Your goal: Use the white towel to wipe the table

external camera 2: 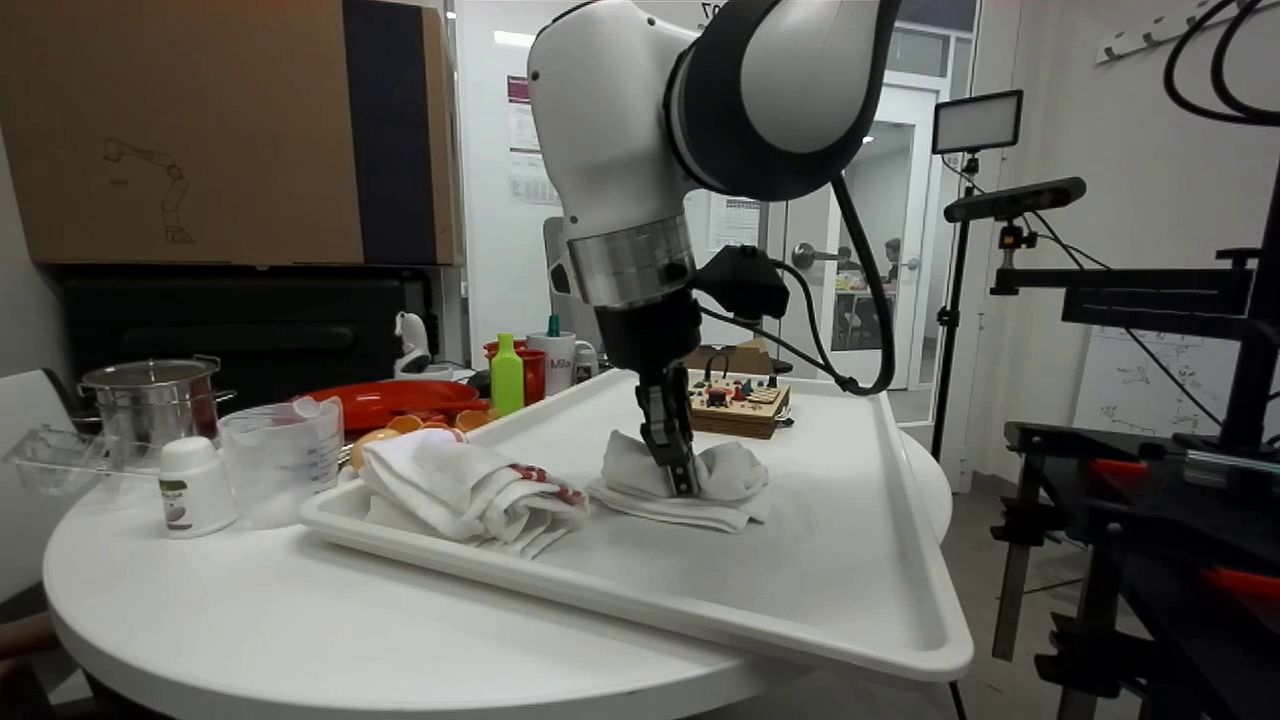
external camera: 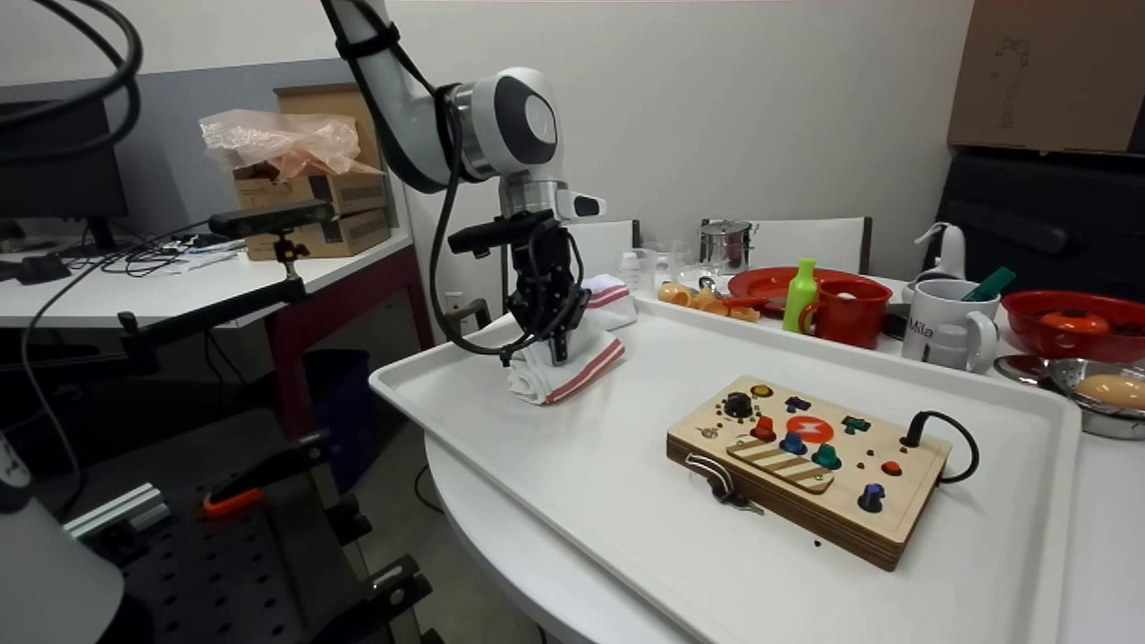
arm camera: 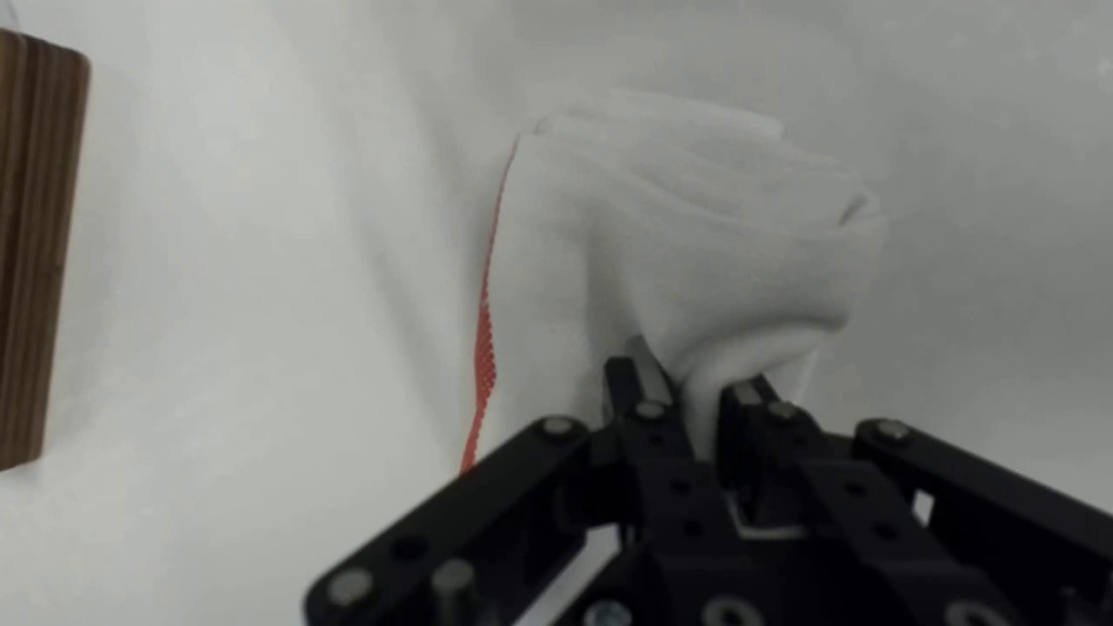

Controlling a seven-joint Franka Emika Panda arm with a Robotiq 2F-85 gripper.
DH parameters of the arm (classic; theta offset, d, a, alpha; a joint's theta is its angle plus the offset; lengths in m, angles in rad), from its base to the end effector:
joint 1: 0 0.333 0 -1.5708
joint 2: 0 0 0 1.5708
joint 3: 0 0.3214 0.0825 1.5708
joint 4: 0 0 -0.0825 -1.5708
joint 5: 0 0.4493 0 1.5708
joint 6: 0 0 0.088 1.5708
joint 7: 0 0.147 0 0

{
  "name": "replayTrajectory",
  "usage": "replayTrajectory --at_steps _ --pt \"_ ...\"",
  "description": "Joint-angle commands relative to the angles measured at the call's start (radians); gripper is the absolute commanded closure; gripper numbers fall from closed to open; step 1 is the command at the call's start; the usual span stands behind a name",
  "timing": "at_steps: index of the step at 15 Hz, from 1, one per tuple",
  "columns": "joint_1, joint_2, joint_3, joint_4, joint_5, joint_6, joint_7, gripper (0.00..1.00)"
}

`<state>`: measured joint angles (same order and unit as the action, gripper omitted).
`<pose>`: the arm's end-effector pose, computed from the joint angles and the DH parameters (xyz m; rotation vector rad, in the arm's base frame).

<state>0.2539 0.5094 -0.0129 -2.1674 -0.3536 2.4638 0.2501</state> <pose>0.5461 0.1249 0.0472 2.8596 0.4205 -0.2277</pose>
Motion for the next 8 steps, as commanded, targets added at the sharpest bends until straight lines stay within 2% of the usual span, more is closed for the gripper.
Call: replayTrajectory --at_steps 1,6,7,8 --pt "0.001 0.000 -0.002 0.002 0.003 -0.002 -0.002 0.86" --pt "0.001 0.000 -0.002 0.002 0.003 -0.002 -0.002 0.86" --pt "0.008 0.010 -0.009 0.010 -0.007 -0.002 0.010 0.97" --pt "0.003 0.024 -0.008 0.019 -0.002 0.002 0.006 0.97"
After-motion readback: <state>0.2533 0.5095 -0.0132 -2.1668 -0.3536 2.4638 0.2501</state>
